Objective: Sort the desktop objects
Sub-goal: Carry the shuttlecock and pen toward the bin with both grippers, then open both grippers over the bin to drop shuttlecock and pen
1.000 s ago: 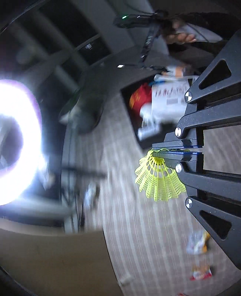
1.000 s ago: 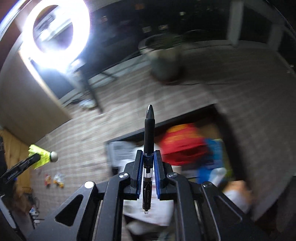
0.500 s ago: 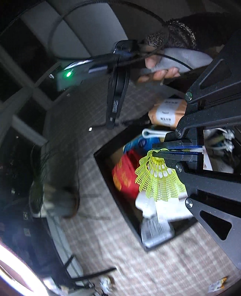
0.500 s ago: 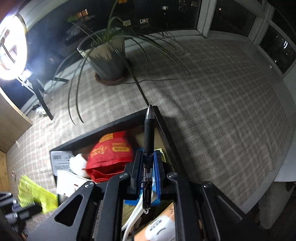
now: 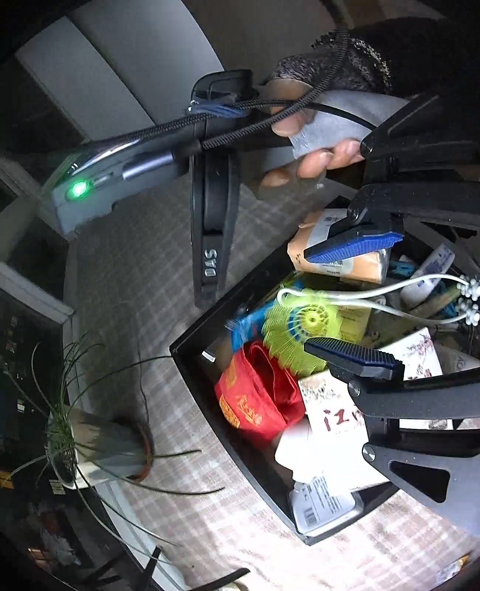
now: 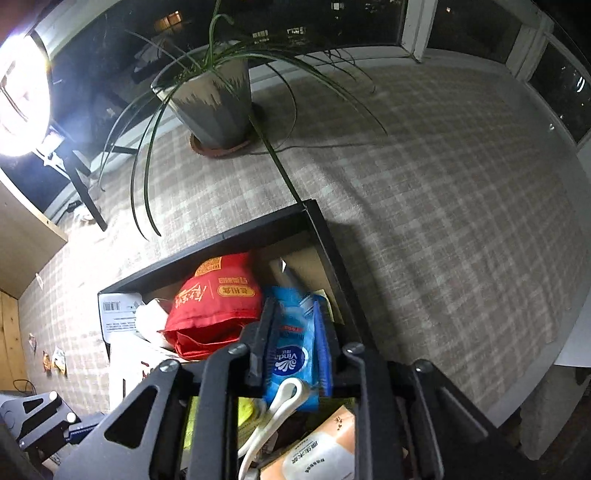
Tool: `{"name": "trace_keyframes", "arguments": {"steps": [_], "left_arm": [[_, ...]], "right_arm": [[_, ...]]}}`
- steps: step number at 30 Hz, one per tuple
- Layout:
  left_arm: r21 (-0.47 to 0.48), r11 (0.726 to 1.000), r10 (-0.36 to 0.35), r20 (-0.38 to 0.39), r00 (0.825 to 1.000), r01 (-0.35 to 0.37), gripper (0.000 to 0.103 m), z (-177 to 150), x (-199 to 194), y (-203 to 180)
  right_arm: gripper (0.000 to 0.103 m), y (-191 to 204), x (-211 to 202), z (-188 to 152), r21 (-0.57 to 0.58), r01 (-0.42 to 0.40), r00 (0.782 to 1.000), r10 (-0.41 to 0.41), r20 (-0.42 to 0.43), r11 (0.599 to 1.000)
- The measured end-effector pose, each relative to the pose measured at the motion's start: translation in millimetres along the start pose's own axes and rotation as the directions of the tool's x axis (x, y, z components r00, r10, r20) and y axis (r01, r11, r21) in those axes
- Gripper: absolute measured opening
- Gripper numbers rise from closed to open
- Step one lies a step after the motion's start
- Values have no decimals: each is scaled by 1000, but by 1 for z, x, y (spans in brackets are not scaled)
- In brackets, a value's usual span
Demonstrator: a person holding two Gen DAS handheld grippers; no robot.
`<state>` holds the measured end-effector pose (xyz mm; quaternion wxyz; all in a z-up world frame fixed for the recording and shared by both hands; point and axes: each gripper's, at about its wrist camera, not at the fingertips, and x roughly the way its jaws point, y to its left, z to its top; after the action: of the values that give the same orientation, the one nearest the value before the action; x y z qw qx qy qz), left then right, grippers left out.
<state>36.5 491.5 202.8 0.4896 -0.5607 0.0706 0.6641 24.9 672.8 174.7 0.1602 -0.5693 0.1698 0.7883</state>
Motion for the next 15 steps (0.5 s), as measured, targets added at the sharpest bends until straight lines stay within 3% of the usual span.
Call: {"name": "trace_keyframes", "arguments": {"steps": [11,15], "left_arm": [[-122,986,118,38,992,-112,39,-26,-40,54],[-202,963,190,54,980,-176,39,-56,-69,89]], "right_arm": [[23,25,-16,-4,-52,-35,999,37,33,998],[32,59,-28,-14,-121,-81,995,87,44,989]]}}
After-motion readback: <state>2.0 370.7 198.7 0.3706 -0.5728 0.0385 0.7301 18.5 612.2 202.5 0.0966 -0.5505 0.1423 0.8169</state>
